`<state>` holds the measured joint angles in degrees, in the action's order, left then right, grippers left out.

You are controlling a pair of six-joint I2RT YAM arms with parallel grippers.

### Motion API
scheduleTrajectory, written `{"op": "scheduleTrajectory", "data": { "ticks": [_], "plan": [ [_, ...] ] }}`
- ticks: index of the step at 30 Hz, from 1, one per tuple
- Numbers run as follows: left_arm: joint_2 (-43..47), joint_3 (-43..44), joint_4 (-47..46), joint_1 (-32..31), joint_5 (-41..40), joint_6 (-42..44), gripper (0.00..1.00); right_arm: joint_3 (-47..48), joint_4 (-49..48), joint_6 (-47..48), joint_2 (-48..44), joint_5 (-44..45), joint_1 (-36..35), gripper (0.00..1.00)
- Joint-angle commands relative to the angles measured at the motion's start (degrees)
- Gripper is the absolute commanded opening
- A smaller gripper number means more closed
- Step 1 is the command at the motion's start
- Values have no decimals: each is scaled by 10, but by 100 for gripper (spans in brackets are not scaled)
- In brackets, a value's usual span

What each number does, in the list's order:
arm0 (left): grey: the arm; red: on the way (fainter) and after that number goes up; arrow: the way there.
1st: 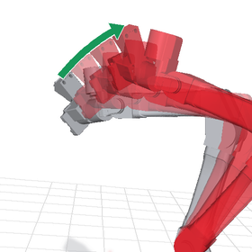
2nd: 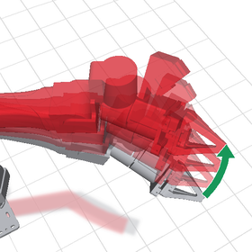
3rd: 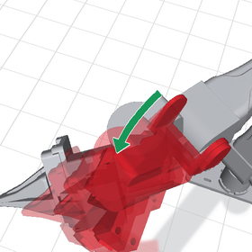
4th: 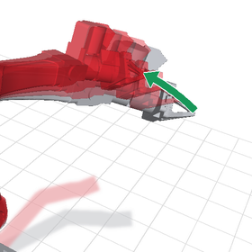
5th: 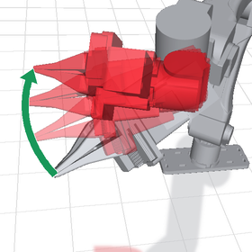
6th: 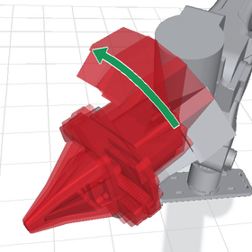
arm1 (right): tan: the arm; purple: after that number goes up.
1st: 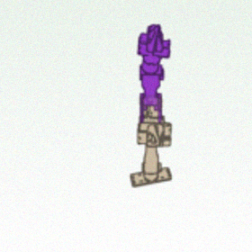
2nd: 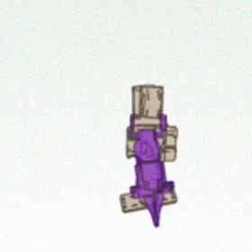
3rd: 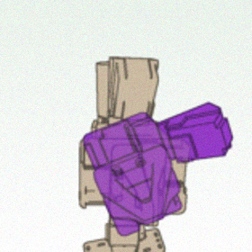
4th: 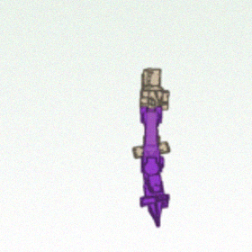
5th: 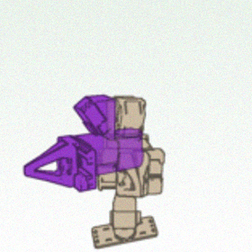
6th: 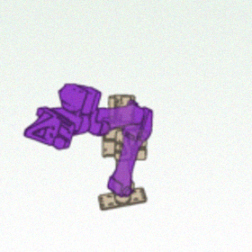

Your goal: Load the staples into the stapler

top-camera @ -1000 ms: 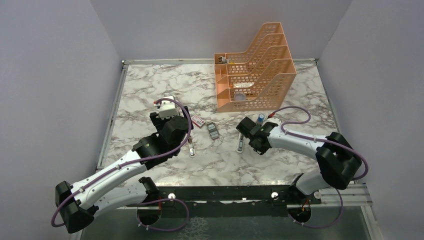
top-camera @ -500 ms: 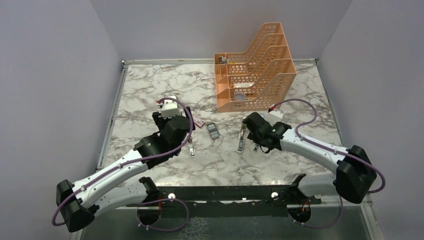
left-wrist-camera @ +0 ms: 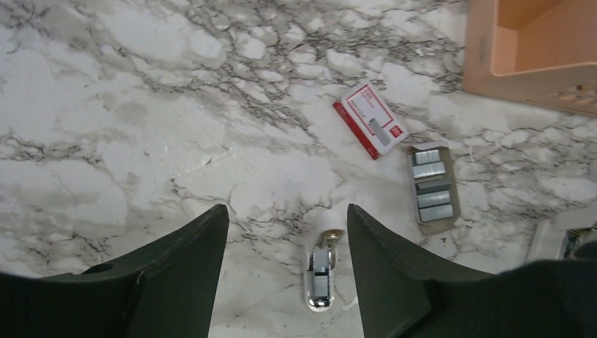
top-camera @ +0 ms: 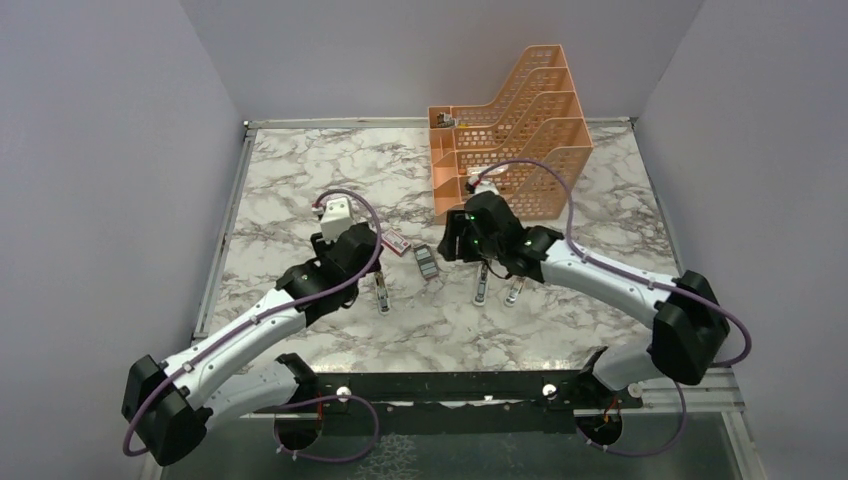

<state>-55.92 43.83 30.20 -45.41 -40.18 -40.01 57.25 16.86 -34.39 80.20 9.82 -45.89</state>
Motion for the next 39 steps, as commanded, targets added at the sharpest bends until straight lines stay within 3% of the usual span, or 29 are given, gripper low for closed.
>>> {"op": "scheduleTrajectory", "data": {
  "ticks": [1,11,22,32,39],
  "plan": [
    [11,-33,15,101,157,-35,63,52,-57,38,81,-110,-25,59],
    [36,-127,-39,216,354,-67,51,178,-71,9,247,-222,-34,58],
    [104,-270,-149,244,513,-126,45,260,-61,32,342,-298,-43,59],
    [81,-317,-221,244,572,-130,34,279,-68,41,380,-323,-54,58],
    [35,-318,-253,245,563,-119,25,276,-66,47,380,-325,-54,54]
  ]
}}
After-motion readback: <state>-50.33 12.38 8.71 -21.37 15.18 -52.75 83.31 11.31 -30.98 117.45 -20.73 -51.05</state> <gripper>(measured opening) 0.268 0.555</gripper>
